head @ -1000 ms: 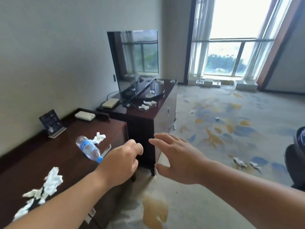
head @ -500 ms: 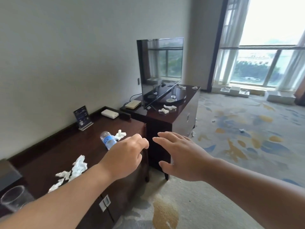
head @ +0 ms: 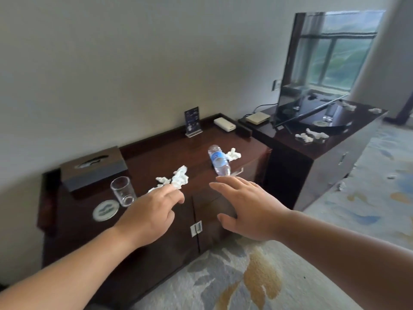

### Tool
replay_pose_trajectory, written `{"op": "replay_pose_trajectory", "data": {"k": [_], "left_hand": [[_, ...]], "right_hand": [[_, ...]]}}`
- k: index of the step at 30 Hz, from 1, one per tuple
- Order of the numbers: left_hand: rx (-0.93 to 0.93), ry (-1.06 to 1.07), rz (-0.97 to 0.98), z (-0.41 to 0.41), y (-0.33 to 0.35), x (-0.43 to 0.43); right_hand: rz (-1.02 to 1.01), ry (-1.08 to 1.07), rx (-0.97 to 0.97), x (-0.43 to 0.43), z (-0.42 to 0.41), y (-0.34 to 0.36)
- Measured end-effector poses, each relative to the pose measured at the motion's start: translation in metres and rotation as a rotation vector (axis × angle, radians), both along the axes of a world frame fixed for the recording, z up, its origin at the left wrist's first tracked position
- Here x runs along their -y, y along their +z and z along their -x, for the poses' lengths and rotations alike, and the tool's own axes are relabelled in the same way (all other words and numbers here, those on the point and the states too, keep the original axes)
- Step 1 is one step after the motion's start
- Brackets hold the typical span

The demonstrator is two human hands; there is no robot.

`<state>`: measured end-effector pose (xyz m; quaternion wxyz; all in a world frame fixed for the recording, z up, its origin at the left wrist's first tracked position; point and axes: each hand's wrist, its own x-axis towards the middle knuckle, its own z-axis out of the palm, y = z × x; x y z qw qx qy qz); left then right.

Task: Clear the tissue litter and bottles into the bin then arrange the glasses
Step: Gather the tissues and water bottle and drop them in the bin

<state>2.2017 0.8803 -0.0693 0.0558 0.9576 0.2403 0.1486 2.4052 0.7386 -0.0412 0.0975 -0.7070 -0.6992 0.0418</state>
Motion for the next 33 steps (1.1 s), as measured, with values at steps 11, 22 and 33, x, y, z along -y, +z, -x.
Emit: {"op": "replay_pose_trajectory", "data": {"k": [11, 22, 33], "left_hand": [[0.013, 0.118, 0.074, 0.036, -0.014, -0.097], [-0.005, 0.039, 0.104, 0.02, -0.025, -0.193], [-0.09, 0.187, 0.249, -0.005, -0.075, -0.189]], "right_hand": [[0.05, 0.098, 0.022, -0.114, 0.03, -0.015], [0.082, 0.1, 0.008, -0.219, 0.036, -0.019], [0.172, 0.228, -0.034, -0.27, -0.002, -0.056]]}}
